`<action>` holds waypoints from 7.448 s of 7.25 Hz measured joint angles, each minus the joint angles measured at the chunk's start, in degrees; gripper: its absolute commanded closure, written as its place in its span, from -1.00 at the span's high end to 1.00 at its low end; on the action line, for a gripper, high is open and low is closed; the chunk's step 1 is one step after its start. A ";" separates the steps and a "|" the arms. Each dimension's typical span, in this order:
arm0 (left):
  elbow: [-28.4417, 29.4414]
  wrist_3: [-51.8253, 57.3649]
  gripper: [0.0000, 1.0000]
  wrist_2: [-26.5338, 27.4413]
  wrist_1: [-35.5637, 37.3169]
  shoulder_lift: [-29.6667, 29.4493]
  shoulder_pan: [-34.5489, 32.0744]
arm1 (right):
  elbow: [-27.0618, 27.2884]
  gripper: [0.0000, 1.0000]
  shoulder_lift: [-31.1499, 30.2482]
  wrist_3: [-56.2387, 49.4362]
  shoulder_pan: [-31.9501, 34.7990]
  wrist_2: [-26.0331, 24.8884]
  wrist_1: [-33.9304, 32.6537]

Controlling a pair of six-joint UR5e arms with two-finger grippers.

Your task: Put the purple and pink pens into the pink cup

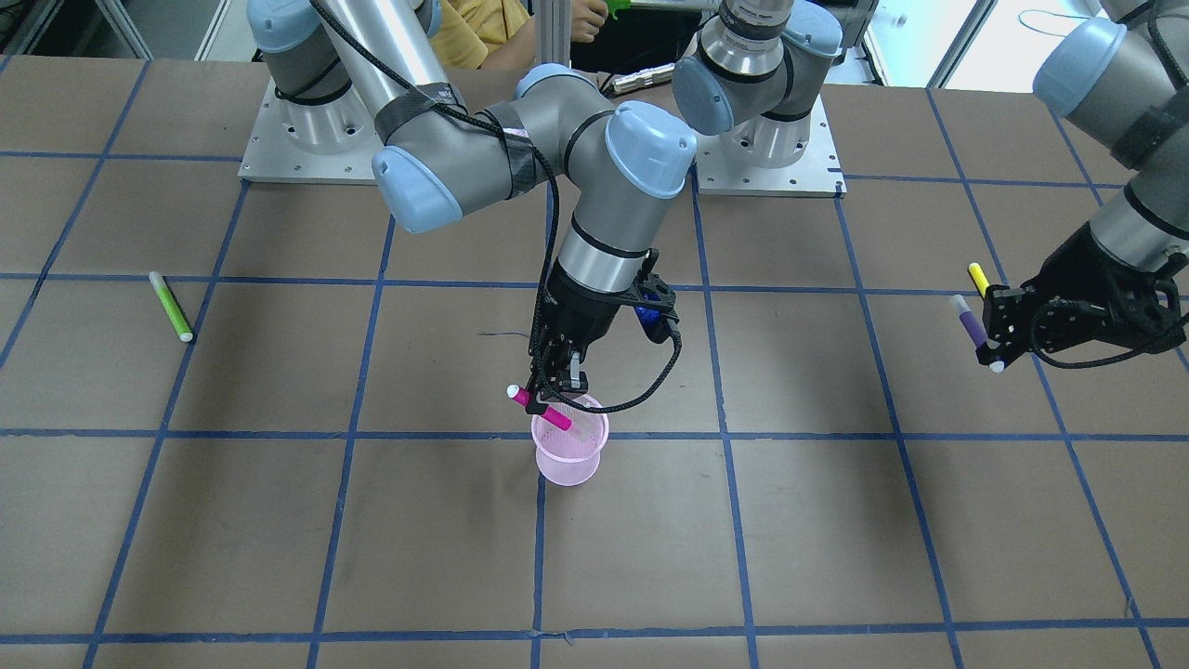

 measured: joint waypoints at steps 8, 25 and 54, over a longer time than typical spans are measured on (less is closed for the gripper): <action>0.53 -3.77 -0.96 -14.20 -0.75 2.18 -4.35 | -0.17 0.37 -6.97 0.39 -3.89 3.57 1.66; -9.90 -62.02 -0.76 -6.07 69.56 -13.68 -41.08 | -0.29 1.00 -26.92 64.44 -29.02 27.88 30.40; 18.00 -36.34 1.00 10.69 -21.80 6.48 -29.48 | 0.60 1.00 -26.46 69.15 -29.76 28.10 27.45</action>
